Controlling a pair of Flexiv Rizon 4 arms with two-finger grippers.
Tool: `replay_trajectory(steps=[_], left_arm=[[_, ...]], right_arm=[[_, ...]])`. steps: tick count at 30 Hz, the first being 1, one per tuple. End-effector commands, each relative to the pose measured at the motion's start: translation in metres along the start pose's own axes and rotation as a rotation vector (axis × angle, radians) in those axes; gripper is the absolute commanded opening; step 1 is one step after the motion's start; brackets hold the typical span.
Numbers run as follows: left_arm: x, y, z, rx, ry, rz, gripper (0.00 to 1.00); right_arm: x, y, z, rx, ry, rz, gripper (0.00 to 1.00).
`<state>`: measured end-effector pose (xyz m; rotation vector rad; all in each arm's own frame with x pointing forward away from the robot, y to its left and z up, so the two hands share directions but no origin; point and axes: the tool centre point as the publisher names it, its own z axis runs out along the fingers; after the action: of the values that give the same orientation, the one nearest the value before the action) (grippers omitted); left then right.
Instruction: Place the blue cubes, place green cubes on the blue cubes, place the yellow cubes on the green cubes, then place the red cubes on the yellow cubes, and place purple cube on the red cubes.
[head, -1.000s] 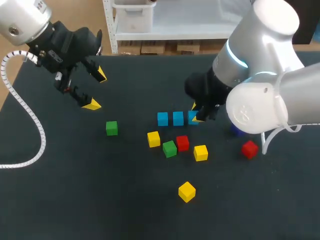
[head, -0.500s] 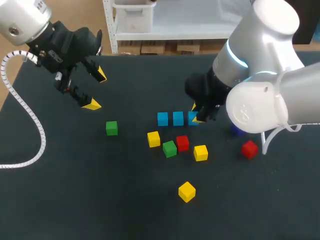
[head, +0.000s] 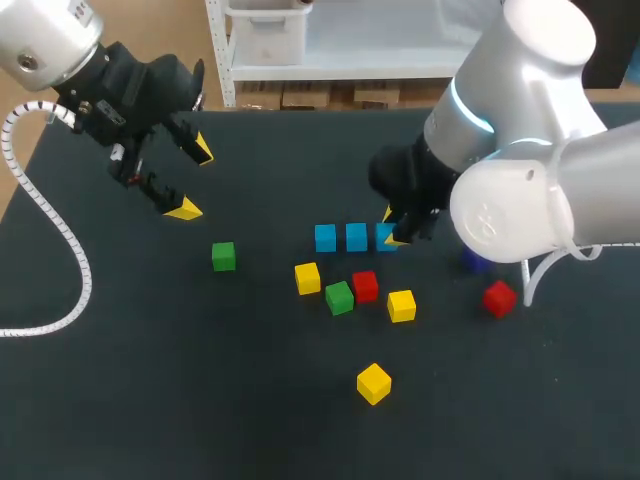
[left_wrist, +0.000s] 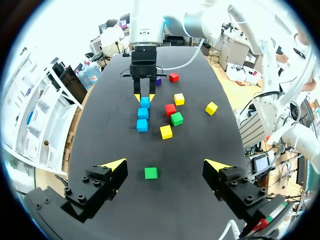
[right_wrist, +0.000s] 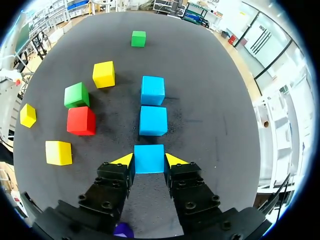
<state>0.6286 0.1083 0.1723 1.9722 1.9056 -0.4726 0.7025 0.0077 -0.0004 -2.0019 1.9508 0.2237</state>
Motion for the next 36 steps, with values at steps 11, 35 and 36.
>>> replay_trajectory(steps=[11, 35, 36], left_arm=[[0.0008, 0.0004, -0.0002, 0.0, -0.002, 0.002, 1.0], [0.0008, 0.0004, -0.0002, 0.0, -0.002, 0.002, 1.0], [0.0008, 0.0004, -0.0002, 0.0, -0.002, 0.002, 1.0]], right_arm=[[0.001, -0.0013, 0.0017, -0.012, -0.004, -0.002, 0.0], [0.002, -0.0035, 0.0009, -0.01, -0.008, -0.005, 0.0], [0.0021, -0.0035, 0.0009, -0.009, -0.008, -0.005, 0.01]])
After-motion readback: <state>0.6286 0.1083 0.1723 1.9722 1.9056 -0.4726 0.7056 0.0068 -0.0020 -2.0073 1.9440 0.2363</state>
